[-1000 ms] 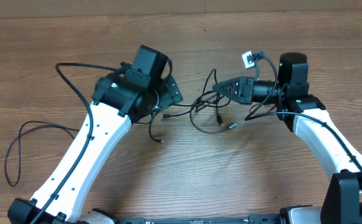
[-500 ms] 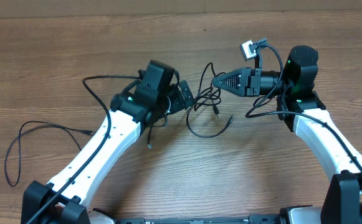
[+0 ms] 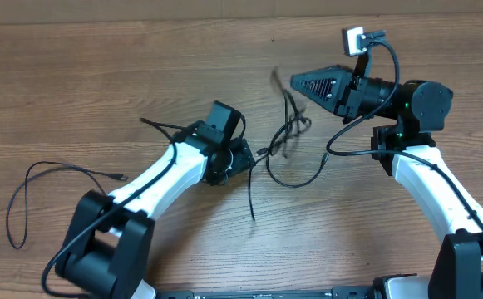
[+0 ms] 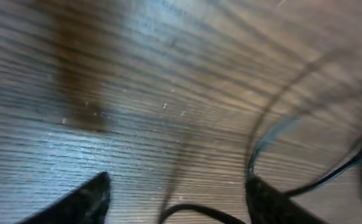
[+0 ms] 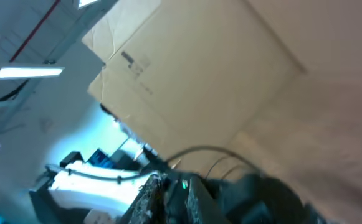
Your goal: Untangle cables
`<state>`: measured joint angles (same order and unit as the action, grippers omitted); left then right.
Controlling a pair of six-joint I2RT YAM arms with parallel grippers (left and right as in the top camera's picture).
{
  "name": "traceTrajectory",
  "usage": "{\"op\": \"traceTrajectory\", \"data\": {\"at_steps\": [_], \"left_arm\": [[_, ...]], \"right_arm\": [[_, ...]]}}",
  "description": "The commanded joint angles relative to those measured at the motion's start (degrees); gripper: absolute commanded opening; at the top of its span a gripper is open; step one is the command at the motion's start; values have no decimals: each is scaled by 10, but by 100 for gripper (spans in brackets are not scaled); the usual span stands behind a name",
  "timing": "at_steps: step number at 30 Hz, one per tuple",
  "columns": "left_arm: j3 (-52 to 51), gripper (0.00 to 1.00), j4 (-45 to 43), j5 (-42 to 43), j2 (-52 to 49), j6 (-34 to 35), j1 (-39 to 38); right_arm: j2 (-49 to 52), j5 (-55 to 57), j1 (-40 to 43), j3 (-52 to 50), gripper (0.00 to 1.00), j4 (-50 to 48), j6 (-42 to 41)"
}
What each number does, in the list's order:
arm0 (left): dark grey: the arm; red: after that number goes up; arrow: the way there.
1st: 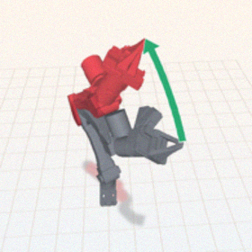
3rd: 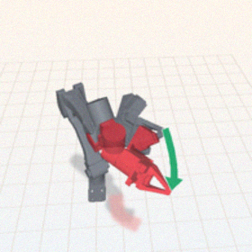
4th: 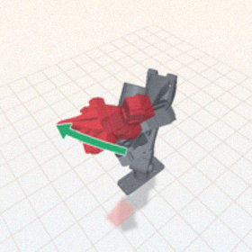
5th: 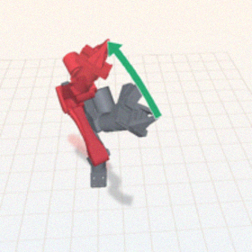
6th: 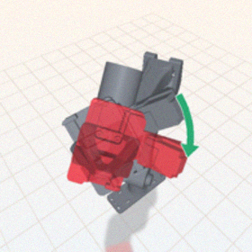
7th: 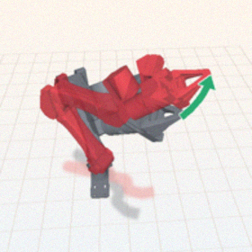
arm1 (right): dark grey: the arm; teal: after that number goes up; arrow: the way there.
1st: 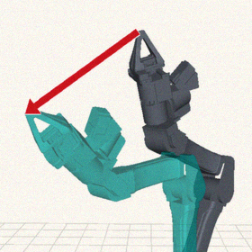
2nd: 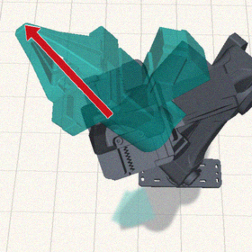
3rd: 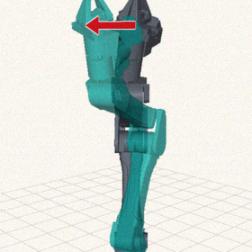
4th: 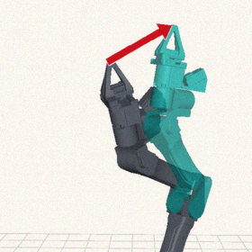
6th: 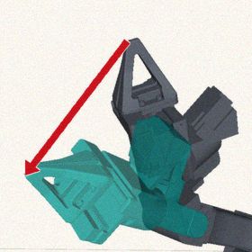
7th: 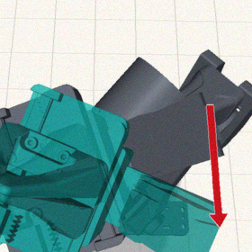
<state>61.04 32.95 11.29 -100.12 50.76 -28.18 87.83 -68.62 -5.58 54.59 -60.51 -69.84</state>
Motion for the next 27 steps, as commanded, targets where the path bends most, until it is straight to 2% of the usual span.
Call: {"op": "traceTrajectory", "data": {"at_steps": [1, 4, 6, 9, 13, 17, 19, 22, 27], "left_arm": [[-5, 54, -4, 12, -16, -23, -8], [-5, 50, -5, 3, -14, -44, -7], [-1, 58, -8, 3, -10, -66, 2], [10, 75, -6, 16, -3, -71, 16], [31, 85, -7, 53, 8, -71, 25], [38, 100, -21, 117, 9, -67, 21], [38, 100, -33, 149, 9, -52, 13], [38, 100, -58, 179, 9, -36, -1], [38, 100, -126, 203, 9, -40, -33]], "right_arm": [[-12, 53, 13, 10, 11, 25, 70], [-12, 80, 22, 10, 8, 128, 122], [-12, 95, 24, 10, 9, 234, 195], [-12, 137, 23, 10, 17, 370, 271], [-12, 245, 24, 10, 37, 532, 325], [-12, 334, 31, 10, 55, 624, 327], [-13, 367, 42, 10, 70, 661, 326], [-13, 381, 66, 10, 100, 697, 326], [-25, 382, 139, 10, 100, 739, 326]]}}
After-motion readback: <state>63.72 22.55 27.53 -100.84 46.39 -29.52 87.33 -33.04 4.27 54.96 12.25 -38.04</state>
